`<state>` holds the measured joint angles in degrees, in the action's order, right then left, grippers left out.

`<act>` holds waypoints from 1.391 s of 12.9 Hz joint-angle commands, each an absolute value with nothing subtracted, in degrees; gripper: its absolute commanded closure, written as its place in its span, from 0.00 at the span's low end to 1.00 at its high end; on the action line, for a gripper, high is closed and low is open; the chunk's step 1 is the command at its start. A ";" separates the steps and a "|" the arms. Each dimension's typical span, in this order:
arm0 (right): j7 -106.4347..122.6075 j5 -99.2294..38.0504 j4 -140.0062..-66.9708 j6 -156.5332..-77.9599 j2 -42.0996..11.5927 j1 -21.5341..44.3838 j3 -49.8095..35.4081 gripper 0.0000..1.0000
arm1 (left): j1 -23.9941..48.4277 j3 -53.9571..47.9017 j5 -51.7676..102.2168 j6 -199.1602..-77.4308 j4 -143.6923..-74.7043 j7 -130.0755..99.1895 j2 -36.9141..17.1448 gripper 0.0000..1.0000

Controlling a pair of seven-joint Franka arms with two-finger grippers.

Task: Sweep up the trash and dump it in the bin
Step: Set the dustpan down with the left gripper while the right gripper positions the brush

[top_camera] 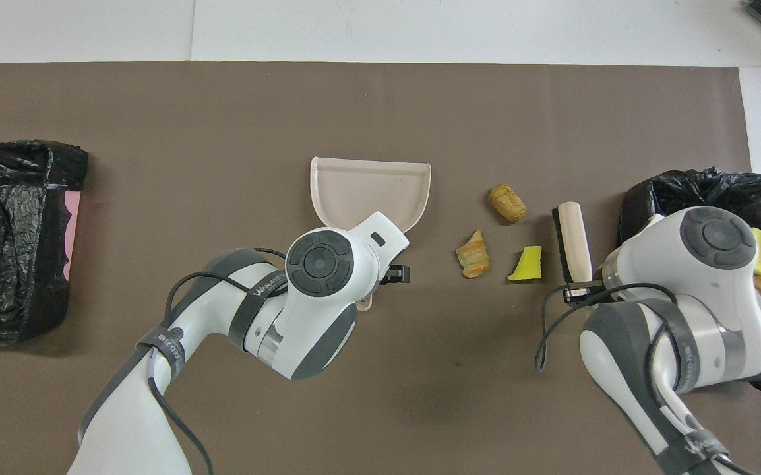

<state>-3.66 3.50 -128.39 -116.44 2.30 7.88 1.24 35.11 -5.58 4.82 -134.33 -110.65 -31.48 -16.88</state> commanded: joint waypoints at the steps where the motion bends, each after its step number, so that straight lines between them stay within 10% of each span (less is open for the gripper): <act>1: 4.63 4.04 -123.50 -117.50 -2.97 6.94 0.62 1.00 | 36.04 -4.57 3.87 -134.21 -109.78 -31.55 -17.31 0.36; 4: 10.35 4.31 -118.31 -118.04 -7.90 7.64 0.62 1.00 | 35.86 -4.31 2.82 -132.10 -109.07 -31.55 -16.88 0.95; 5: 10.81 4.31 -118.21 -118.04 -7.91 7.82 0.62 1.00 | 35.86 -4.31 2.73 -132.10 -109.07 -31.55 -16.88 1.00; 18: 29.62 3.17 -118.91 -116.90 -6.33 17.48 -0.09 1.00 | 23.65 -4.22 -6.68 -115.85 -110.04 10.58 -4.40 1.00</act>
<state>27.49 3.52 -118.69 -118.05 -7.82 16.16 0.17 25.40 -3.76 -5.72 -117.92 -108.62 3.44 -6.41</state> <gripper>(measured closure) 0.744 0.687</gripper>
